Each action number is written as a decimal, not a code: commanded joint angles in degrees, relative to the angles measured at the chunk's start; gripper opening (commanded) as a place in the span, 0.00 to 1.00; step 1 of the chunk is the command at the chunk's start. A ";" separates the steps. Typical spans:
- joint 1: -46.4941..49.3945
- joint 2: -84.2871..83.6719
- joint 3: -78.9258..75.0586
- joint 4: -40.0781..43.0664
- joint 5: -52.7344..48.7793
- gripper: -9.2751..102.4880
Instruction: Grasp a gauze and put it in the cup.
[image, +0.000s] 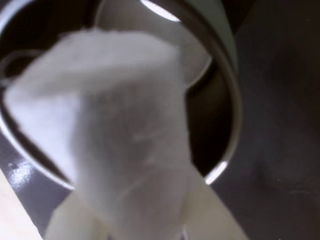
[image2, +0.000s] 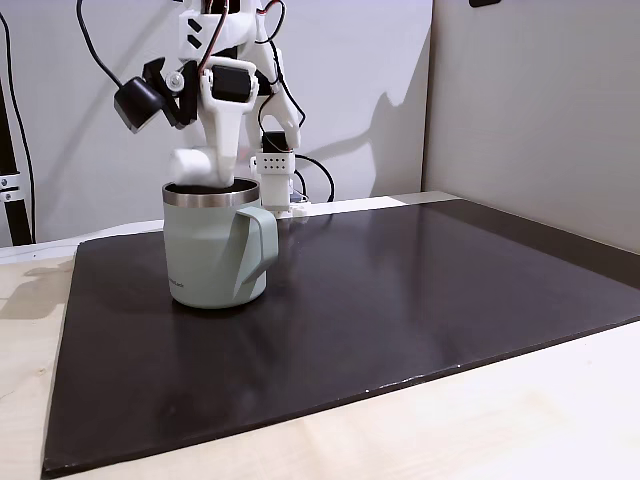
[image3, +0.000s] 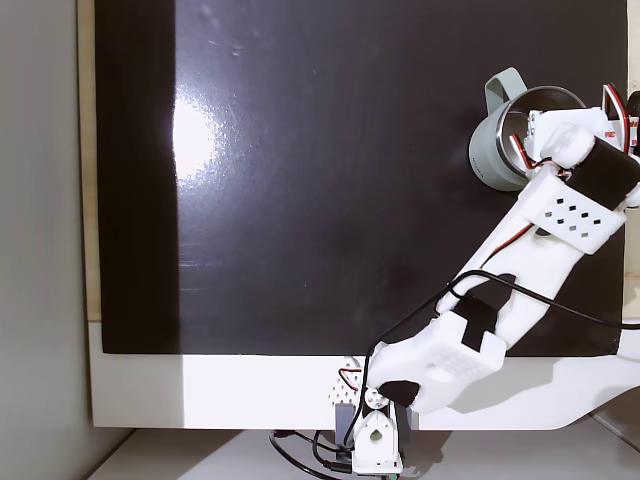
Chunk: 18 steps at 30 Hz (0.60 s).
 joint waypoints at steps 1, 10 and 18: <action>0.44 0.70 -1.93 0.00 -0.53 0.27; 1.05 1.85 -1.58 0.00 -0.62 0.35; 0.88 3.16 -1.32 0.00 -0.53 0.35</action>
